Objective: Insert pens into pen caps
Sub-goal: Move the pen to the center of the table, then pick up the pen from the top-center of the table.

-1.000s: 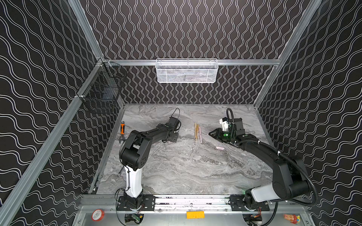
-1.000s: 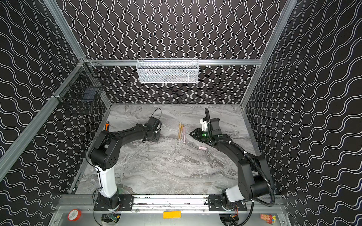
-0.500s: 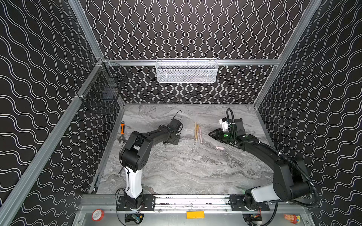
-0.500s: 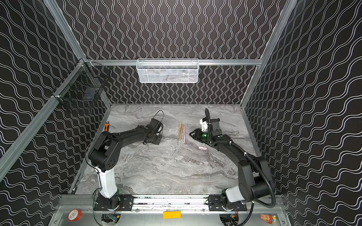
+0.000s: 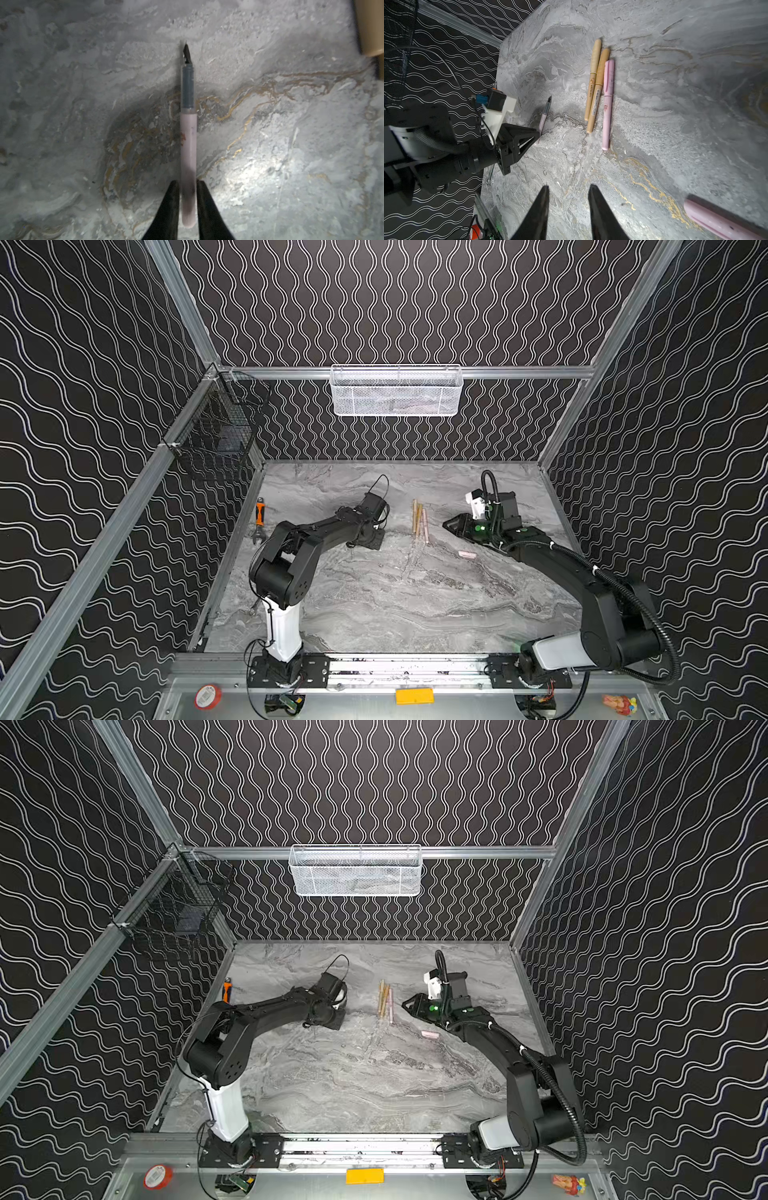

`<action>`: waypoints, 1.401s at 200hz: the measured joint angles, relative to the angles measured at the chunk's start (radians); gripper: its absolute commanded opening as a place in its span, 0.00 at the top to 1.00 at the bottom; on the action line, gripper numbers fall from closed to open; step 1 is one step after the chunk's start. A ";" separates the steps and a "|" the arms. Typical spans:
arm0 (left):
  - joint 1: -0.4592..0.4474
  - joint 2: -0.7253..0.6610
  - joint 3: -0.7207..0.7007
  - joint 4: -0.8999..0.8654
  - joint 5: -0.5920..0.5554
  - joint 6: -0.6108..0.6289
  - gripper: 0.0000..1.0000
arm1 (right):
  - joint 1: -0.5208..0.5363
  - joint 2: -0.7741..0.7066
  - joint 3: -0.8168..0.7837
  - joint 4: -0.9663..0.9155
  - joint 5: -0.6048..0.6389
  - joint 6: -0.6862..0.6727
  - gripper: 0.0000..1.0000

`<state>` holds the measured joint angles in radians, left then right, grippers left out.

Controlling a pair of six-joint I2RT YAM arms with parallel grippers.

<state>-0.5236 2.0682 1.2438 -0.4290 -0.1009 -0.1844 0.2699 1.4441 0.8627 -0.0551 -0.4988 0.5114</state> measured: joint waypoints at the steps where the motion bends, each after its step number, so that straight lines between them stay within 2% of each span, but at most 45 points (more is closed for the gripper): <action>1: 0.000 0.000 0.000 0.000 0.000 0.000 0.73 | 0.000 0.000 0.000 0.000 0.000 0.000 0.65; 57: 0.000 0.048 0.050 -0.026 0.000 0.003 0.70 | -0.001 0.000 0.000 0.002 0.000 0.000 0.64; 117: -0.021 0.084 0.076 -0.032 -0.042 0.003 0.84 | -0.002 0.000 -0.008 0.003 0.003 0.000 0.64; 139: -0.035 0.076 0.060 -0.016 -0.076 0.003 0.86 | -0.002 0.000 -0.009 0.008 0.002 0.000 0.64; 166: -0.037 0.034 0.016 -0.025 -0.065 0.002 0.87 | -0.002 0.000 -0.010 0.009 -0.001 0.000 0.64; 224: -0.045 -0.145 -0.136 0.086 0.035 -0.048 0.88 | 0.001 -0.010 -0.020 0.016 -0.021 0.006 0.64; 280: -0.045 -0.251 -0.324 0.352 0.225 -0.108 0.88 | 0.080 -0.005 -0.028 0.064 -0.044 0.030 0.58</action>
<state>-0.5690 1.8175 0.9199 -0.0769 0.1246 -0.2920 0.3496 1.4395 0.8345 0.0086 -0.5426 0.5415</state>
